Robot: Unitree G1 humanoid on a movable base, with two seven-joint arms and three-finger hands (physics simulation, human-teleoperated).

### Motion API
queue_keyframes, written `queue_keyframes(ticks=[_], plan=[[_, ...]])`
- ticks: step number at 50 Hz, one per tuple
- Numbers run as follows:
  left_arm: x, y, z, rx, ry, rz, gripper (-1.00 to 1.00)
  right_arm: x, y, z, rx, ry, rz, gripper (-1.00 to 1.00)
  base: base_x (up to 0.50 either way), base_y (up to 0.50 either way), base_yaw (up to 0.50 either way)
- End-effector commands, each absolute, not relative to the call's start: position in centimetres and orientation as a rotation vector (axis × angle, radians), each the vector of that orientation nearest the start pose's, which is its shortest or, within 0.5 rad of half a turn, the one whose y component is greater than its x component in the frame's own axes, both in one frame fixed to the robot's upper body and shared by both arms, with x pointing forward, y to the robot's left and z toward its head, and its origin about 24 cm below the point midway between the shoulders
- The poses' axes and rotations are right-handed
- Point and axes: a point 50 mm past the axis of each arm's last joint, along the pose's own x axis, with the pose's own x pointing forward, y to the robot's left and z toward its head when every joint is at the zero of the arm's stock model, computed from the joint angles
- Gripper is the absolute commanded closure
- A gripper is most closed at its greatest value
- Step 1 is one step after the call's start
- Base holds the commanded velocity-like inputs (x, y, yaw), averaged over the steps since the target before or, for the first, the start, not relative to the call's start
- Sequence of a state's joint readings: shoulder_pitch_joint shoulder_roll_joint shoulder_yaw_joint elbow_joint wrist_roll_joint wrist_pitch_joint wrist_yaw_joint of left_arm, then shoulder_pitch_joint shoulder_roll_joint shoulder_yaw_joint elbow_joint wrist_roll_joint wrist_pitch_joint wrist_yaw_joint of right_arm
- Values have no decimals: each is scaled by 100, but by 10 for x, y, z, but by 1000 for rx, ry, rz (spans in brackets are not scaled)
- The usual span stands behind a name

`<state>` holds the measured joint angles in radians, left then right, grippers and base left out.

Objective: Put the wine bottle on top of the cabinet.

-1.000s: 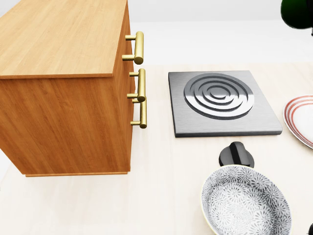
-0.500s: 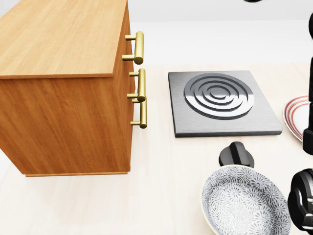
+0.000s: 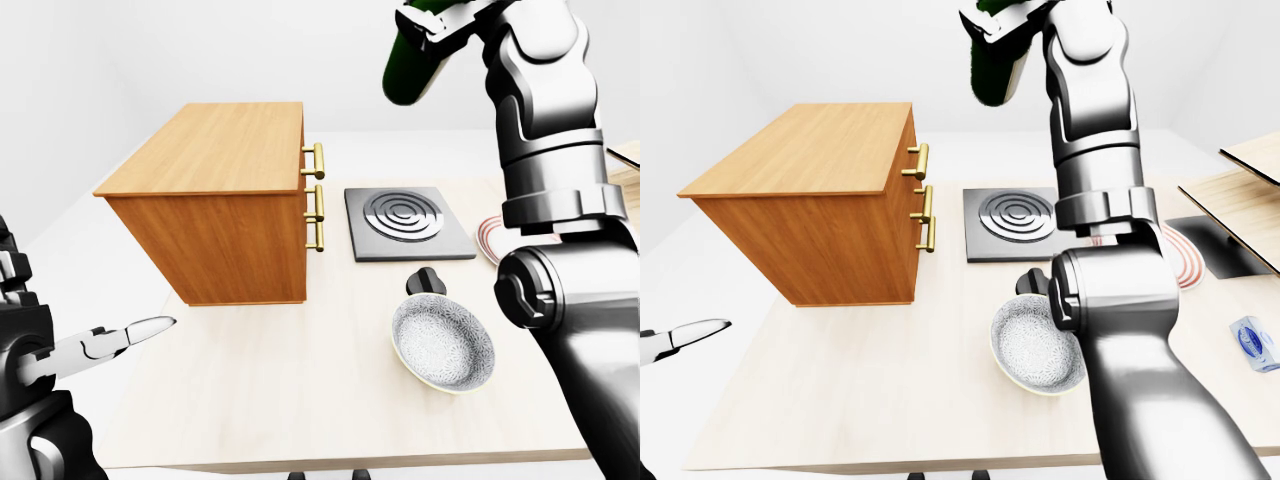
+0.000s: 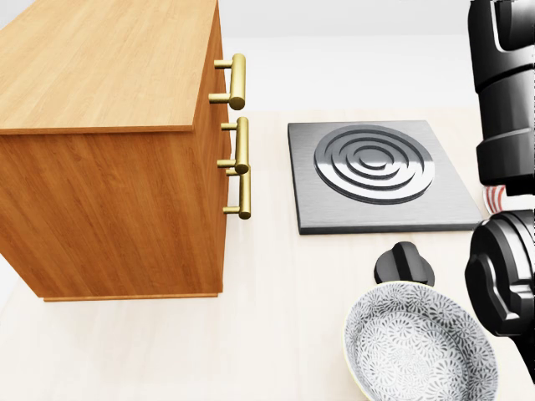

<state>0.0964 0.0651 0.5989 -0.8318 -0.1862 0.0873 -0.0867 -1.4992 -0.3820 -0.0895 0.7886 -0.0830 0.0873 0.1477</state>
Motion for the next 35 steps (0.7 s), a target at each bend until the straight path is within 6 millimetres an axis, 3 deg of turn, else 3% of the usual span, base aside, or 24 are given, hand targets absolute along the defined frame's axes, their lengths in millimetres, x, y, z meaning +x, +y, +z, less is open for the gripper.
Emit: queue_keyframes(ticks=[1, 35], plan=[[153, 255, 204, 176, -678, 396, -100, 392, -126, 410, -394, -562, 146, 100, 0, 0, 0], [150, 258, 207, 177, -694, 406, -100, 382, -56, 433, -476, -507, 382, 98, 0, 0, 0]])
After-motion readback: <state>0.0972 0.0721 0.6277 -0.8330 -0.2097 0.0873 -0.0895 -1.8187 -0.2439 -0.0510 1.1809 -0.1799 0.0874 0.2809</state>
